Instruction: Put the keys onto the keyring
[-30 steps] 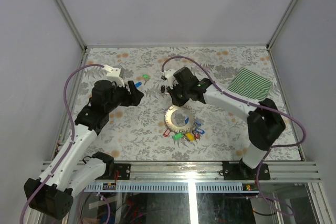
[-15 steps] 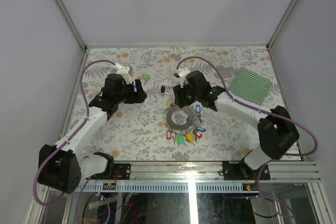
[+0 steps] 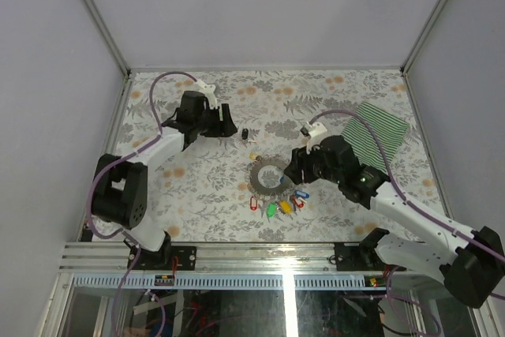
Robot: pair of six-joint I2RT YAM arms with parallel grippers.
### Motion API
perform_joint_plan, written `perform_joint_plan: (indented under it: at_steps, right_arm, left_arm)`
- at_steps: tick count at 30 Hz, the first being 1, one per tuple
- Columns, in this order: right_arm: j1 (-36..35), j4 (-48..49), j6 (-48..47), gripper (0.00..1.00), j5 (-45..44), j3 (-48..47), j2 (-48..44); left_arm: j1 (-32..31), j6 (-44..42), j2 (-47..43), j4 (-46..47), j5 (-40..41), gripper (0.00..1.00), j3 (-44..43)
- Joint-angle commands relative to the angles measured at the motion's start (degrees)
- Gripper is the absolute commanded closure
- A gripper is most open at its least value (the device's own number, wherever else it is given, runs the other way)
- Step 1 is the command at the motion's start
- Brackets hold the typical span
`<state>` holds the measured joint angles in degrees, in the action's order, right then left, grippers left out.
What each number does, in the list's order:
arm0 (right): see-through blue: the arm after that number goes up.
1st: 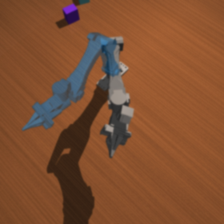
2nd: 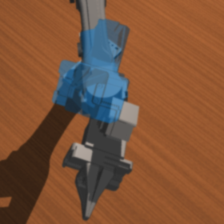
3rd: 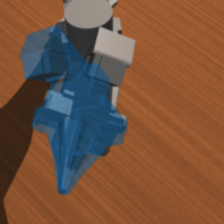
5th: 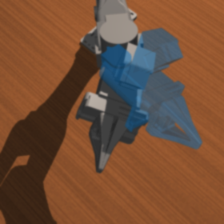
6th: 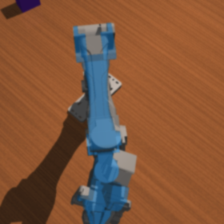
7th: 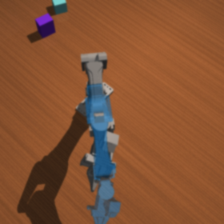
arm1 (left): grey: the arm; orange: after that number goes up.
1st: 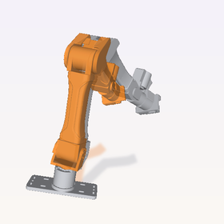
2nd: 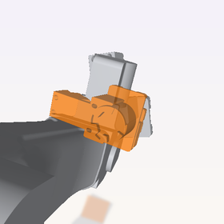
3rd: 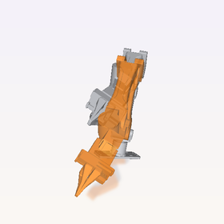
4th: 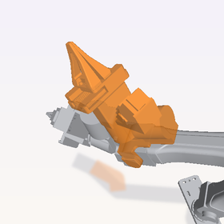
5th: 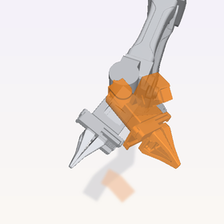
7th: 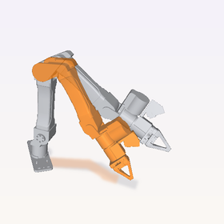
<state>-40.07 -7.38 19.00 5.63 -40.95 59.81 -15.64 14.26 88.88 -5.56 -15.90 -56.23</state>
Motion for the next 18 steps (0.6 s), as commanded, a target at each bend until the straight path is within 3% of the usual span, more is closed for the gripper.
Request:
perform_joint_plan:
  at_steps: [1,11,18]
  right_arm:
    - [0.0,-3.25,3.39,0.43,-0.11,3.13,-5.47]
    - [0.0,-4.69,8.83,0.45,0.83,8.44,-10.54]
    - [0.05,-4.67,8.1,0.45,1.04,7.47,-8.1]
  left_arm:
    - [-0.27,-1.17,7.87,4.37,-7.55,0.34,-5.94]
    - [-6.58,1.58,10.85,5.95,-8.2,0.39,-2.35]
    - [-9.11,5.55,3.13,9.39,-3.37,0.38,10.25]
